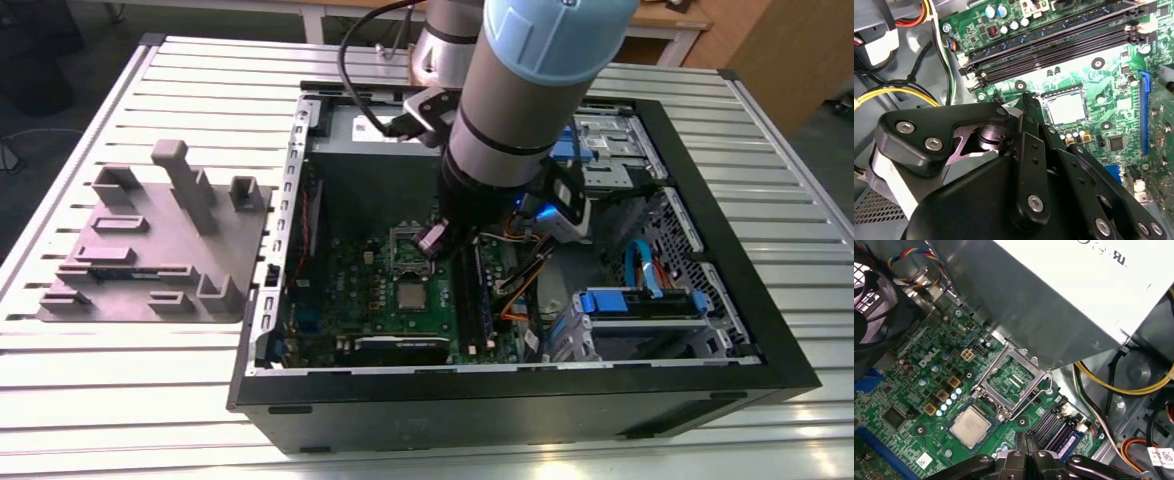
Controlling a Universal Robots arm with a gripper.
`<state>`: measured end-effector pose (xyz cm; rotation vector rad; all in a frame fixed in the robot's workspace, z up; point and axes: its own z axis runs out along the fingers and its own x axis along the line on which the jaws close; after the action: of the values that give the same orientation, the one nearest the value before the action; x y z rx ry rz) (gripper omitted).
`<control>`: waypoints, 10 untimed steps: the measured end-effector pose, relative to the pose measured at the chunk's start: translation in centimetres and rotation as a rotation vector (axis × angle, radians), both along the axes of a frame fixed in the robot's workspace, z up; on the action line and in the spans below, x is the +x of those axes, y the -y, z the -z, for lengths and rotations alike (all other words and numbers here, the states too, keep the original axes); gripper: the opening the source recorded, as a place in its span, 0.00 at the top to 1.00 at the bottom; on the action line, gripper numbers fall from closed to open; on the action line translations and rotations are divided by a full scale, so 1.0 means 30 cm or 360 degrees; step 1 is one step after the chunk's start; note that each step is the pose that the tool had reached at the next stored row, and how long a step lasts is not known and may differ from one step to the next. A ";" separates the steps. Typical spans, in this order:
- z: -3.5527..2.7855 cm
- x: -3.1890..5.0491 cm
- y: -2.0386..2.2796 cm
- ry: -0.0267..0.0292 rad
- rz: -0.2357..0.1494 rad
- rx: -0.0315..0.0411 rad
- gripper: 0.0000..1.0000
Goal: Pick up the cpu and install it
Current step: 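Close the cpu cover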
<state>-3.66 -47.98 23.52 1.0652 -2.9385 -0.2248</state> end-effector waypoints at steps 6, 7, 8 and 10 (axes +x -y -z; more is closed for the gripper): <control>0.002 0.004 -0.022 0.00000 -0.0022 0.0003 0.90; 0.003 0.004 -0.024 0.00000 -0.0027 0.0004 0.90; 0.003 0.004 -0.024 -0.00001 -0.0032 0.0009 0.90; 0.003 0.005 -0.024 0.00003 -0.0045 0.0032 0.90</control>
<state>-3.53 -47.26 23.43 1.1086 -2.9253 -0.2548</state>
